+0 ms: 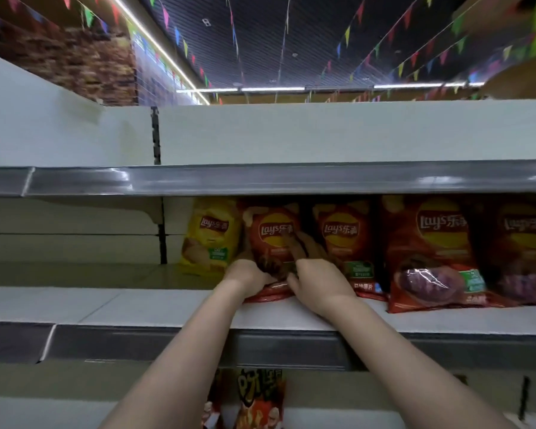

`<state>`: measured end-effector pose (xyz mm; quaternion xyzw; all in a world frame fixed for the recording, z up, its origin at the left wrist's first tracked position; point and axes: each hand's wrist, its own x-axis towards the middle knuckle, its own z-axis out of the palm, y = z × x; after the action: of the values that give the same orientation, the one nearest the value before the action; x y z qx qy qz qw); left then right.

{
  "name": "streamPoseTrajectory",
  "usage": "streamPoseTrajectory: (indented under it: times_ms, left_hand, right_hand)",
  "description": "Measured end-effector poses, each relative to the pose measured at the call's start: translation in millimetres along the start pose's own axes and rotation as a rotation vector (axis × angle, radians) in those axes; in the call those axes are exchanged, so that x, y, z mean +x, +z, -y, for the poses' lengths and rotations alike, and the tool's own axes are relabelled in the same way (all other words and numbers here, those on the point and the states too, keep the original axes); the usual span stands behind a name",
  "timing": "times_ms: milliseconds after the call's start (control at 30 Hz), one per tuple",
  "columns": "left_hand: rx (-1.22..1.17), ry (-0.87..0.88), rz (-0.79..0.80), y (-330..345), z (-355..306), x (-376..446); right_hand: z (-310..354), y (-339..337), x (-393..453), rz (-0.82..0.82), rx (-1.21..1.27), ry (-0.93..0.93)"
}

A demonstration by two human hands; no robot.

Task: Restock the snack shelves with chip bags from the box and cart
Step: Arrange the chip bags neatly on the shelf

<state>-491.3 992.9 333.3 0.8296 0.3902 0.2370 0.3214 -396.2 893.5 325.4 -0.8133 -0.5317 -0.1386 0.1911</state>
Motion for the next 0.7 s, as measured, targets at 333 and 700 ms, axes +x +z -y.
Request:
streamPoseTrajectory:
  times_ms: [333,700]
  left_hand:
    - [0.251,0.063,-0.262,7,-3,-6]
    - [-0.831,0.640,0.134,50,-61,-112]
  right_hand:
    - [-1,-4,-4,-0.163,0.164,0.052]
    - [-65,-53,-135,-0.446,1.109,0.134]
